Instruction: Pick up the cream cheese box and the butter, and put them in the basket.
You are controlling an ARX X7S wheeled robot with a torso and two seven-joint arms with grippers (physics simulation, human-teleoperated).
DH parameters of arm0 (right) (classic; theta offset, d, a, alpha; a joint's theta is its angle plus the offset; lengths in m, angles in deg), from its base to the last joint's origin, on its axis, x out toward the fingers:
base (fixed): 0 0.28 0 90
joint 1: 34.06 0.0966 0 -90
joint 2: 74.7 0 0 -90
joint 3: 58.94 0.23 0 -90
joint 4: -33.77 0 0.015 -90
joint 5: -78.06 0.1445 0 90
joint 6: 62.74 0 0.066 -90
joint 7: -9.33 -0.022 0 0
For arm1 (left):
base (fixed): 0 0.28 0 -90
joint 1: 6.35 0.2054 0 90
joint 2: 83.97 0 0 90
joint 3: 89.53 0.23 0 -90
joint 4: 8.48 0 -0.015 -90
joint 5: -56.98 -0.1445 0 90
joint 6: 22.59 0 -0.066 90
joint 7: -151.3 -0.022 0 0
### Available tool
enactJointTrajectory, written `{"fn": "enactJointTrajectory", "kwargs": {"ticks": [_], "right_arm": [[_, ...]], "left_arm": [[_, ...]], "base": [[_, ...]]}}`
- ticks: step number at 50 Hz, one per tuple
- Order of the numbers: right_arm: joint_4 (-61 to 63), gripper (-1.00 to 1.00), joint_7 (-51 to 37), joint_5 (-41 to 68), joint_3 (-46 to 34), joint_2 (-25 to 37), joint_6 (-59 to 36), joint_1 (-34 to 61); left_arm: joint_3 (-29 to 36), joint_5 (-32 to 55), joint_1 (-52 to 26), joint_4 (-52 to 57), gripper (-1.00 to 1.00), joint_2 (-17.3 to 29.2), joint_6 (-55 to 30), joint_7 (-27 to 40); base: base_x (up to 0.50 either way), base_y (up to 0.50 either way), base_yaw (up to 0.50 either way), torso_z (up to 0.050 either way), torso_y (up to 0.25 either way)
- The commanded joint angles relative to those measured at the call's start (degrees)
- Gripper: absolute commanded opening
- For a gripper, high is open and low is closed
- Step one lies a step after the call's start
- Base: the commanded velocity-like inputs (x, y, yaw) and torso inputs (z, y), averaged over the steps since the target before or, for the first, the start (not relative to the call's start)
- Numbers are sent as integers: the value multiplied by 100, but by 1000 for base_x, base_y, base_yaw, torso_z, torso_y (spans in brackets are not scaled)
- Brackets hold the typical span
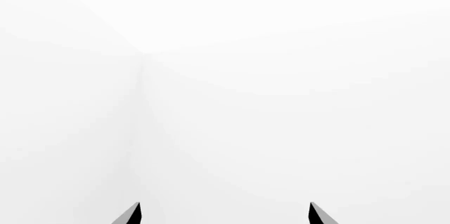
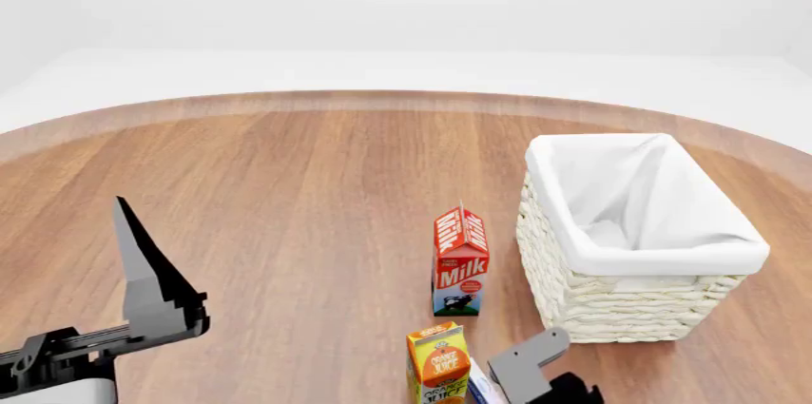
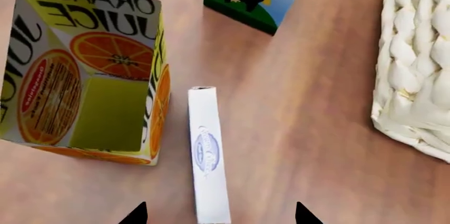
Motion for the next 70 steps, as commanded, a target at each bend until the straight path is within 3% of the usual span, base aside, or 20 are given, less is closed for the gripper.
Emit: {"fn": "enactJointTrajectory", "kwargs": {"ticks": [1, 66, 67, 70], "right_arm": [[-183, 100, 55, -90, -9, -47, 59, 86], [-1138, 100, 552, -488, -321, -404, 409, 194], [-1133, -100, 559, -494, -329, -408, 409, 202], [-1038, -100, 553, -659, -502, -398, 381, 221]], "left_arm": [[21, -10, -4, -17, 100, 14, 9, 19], [111, -33, -20, -60, 100, 98, 14, 122], [112, -32, -20, -59, 100, 100, 13, 124], [111, -30, -19, -57, 100, 106, 16, 128]], "base": [[0, 0, 0, 0, 0], [0, 0, 0, 0, 0], [0, 0, 0, 0, 0], [0, 0, 0, 0, 0]]}}
